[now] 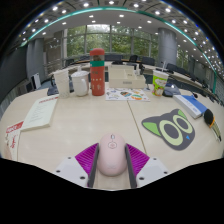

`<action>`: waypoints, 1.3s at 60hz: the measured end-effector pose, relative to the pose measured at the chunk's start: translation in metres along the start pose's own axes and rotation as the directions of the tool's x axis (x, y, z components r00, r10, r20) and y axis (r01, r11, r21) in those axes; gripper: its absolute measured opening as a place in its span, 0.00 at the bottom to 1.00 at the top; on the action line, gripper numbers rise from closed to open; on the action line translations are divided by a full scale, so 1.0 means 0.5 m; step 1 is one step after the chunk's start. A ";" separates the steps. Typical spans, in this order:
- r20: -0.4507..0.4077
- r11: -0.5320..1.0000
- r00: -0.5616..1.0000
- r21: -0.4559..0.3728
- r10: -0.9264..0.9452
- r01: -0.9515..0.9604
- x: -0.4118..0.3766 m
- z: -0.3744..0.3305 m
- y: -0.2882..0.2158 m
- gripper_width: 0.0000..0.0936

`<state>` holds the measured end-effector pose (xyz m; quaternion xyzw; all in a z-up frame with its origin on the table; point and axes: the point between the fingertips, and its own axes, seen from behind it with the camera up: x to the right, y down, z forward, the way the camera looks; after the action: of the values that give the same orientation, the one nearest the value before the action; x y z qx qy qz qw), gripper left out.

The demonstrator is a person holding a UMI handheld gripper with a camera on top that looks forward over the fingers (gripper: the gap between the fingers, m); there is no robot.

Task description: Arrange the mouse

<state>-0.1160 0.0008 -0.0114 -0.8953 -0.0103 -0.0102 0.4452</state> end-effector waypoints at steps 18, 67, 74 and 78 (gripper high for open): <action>0.038 0.999 0.998 -0.012 -0.040 0.041 -0.012 -0.026 -0.050 0.35; 0.085 0.999 0.996 -0.051 -0.001 0.005 0.483 0.108 -0.090 0.40; 0.121 0.997 0.993 -0.078 0.007 0.003 0.479 0.109 -0.074 0.53; 0.112 0.995 0.994 -0.099 0.003 0.009 0.488 0.095 -0.074 0.78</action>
<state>0.1273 0.0632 -0.0037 -0.9154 -0.0361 0.0391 0.3990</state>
